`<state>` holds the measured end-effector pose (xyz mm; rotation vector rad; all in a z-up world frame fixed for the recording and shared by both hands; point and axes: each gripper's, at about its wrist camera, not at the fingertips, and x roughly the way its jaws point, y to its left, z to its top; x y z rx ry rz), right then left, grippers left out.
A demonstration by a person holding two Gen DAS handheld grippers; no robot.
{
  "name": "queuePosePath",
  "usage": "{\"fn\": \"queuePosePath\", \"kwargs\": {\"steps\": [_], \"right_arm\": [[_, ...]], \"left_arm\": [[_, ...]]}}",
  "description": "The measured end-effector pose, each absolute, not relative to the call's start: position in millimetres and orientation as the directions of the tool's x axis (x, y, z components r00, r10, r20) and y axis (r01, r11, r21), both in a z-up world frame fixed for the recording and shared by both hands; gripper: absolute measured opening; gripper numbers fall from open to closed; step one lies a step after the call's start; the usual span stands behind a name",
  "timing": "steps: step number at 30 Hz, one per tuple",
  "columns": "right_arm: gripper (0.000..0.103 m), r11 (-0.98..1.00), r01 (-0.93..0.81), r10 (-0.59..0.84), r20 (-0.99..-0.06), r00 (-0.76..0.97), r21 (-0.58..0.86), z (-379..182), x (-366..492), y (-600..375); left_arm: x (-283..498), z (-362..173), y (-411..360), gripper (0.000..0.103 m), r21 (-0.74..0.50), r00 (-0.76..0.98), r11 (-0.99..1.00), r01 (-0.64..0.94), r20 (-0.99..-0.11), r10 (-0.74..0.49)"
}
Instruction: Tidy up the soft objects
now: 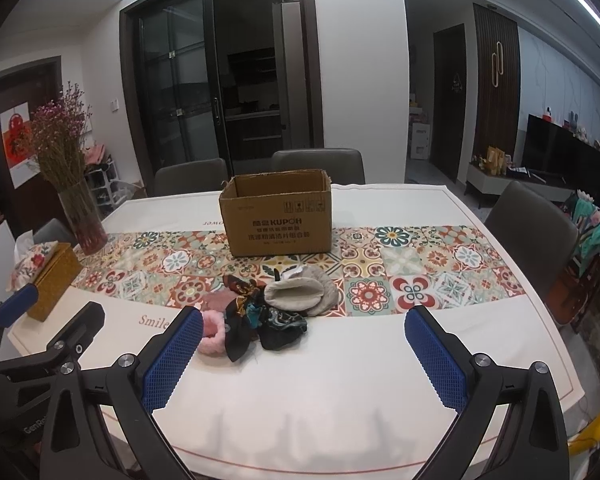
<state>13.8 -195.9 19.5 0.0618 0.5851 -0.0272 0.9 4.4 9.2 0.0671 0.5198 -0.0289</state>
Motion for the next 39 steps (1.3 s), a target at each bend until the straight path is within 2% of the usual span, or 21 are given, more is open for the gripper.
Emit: {"fn": "queuePosePath", "kwargs": {"steps": [20,39], "right_arm": [[0.102,0.998,0.031,0.006,-0.560,0.828,0.056,17,22,-191],[0.102,0.995,-0.023,0.079,-0.640,0.764,0.096,-34,81,-170]], "left_arm": [[7,5,9,0.103,0.054,0.860,0.998,0.043,-0.510,-0.010],[62,-42,26,0.103,0.070,0.798,0.998,0.009,-0.602,0.035]]}}
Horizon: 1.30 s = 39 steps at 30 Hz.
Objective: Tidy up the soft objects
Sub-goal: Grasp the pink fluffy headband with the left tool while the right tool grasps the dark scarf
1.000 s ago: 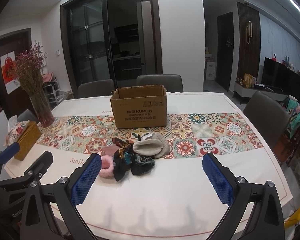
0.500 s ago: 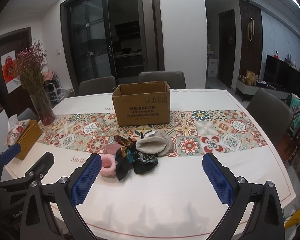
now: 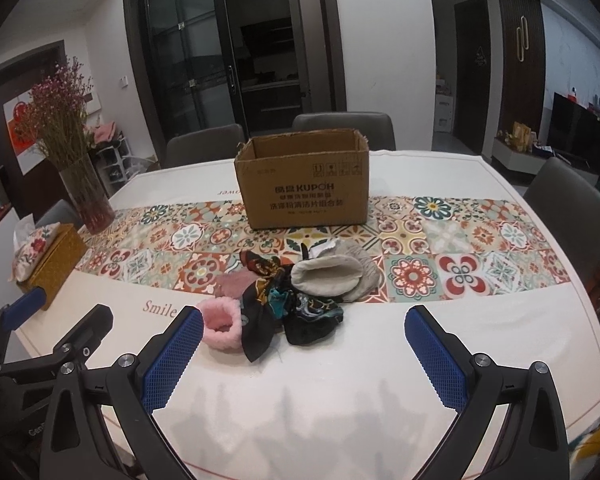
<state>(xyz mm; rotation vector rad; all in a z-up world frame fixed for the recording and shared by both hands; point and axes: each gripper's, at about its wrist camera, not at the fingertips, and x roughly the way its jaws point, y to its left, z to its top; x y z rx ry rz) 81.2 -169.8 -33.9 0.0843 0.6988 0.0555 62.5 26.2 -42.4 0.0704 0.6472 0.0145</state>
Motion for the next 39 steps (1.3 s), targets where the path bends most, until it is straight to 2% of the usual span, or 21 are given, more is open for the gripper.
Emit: {"fn": "queuePosePath", "kwargs": {"steps": [18,29,39], "right_arm": [[0.101,0.995,0.007,0.067,-0.747,0.661,0.096,-97,162,-169],[0.099,0.997,0.033,0.035,-0.789,0.613,0.071,-131,192,-168],[0.089,0.996,-0.020,0.084,-0.825,0.559,0.088,-173,214,-174]], "left_arm": [[143,-109,24,0.096,0.047,0.692,0.996,0.070,-0.722,-0.014],[178,-151,20,0.084,0.043,0.607,0.992,0.122,-0.794,-0.040],[190,-187,14,0.075,0.070,0.545,0.995,0.069,-0.838,0.021]]}}
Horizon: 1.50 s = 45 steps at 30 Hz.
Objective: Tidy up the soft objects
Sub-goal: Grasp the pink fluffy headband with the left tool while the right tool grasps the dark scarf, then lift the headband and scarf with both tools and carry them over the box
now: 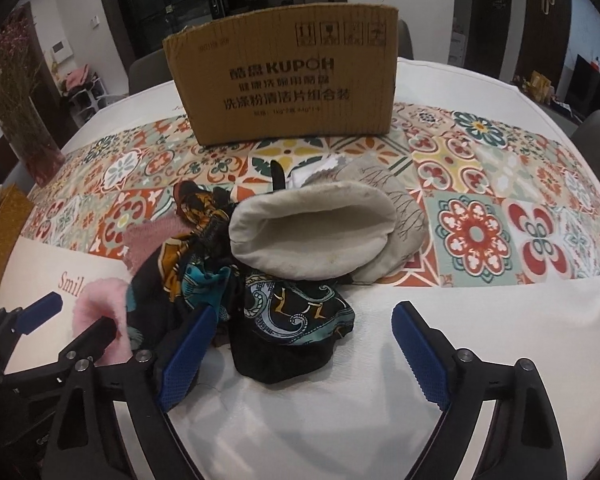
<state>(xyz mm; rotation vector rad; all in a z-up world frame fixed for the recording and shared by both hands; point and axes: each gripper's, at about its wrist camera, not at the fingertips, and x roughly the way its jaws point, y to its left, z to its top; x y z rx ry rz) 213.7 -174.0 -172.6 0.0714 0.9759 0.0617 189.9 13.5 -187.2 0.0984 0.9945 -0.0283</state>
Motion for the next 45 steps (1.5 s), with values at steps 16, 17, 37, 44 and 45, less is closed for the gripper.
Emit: {"fn": "queuePosePath", "kwargs": {"steps": [16,17,37,44,45], "right_arm": [[0.028,0.971,-0.134,0.239,-0.832,0.501,0.198,-193,224,-176],[0.026,0.967,-0.141,0.254,-0.827,0.502,0.212,-190,224,-177],[0.015,0.923,-0.255,0.384,-0.695,0.607,0.288,-122,220,-171],[0.015,0.918,-0.267,0.396,-0.653,0.646,0.292,-95,219,-174],[0.015,0.918,-0.267,0.396,-0.647,0.652,0.293,-91,219,-175]], "left_arm": [[197,-203,3,0.031,0.010,0.525,0.999,0.045,-0.851,-0.015],[197,-202,2,0.030,0.011,0.525,0.999,0.047,-0.851,-0.015],[197,-144,1,0.015,-0.025,0.638,1.000,0.014,-0.769,-0.028],[199,-115,-1,0.015,-0.031,0.687,0.999,0.016,-0.726,-0.034],[199,-110,-1,0.015,-0.032,0.696,0.999,0.018,-0.717,-0.036]]}}
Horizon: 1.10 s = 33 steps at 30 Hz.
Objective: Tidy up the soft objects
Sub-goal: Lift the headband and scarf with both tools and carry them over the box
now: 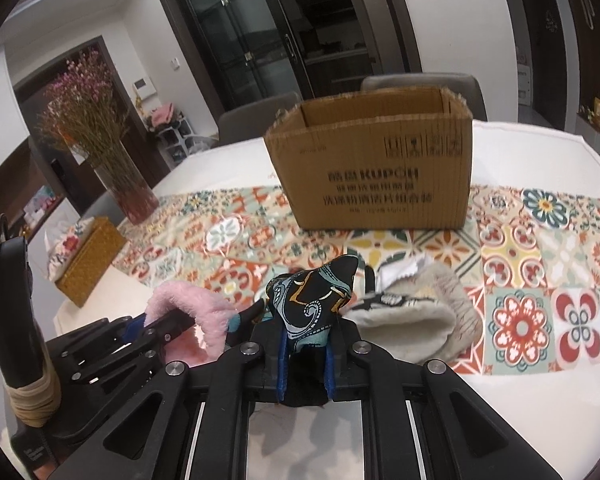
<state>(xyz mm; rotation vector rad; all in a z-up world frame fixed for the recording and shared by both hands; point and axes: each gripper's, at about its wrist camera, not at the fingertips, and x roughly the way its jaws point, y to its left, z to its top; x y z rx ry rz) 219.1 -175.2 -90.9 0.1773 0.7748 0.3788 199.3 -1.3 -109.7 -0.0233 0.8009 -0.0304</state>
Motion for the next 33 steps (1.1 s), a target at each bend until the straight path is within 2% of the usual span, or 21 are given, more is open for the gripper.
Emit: {"fn": "queuePosePath", "kwargs": {"steps": [17,33], "right_arm": [[0.015,0.942,-0.239,0.331,-0.541,0.773,0.235,-19,216,-185],[0.015,0.966,-0.185,0.247,-0.441,0.863,0.179,25,227,-192]], "left_arm": [[204,-40,-7,0.016,-0.034,0.811,0.998,0.046,-0.583,-0.058],[229,0,-15,0.016,-0.049,0.866,0.993,0.110,-0.485,-0.120]]}}
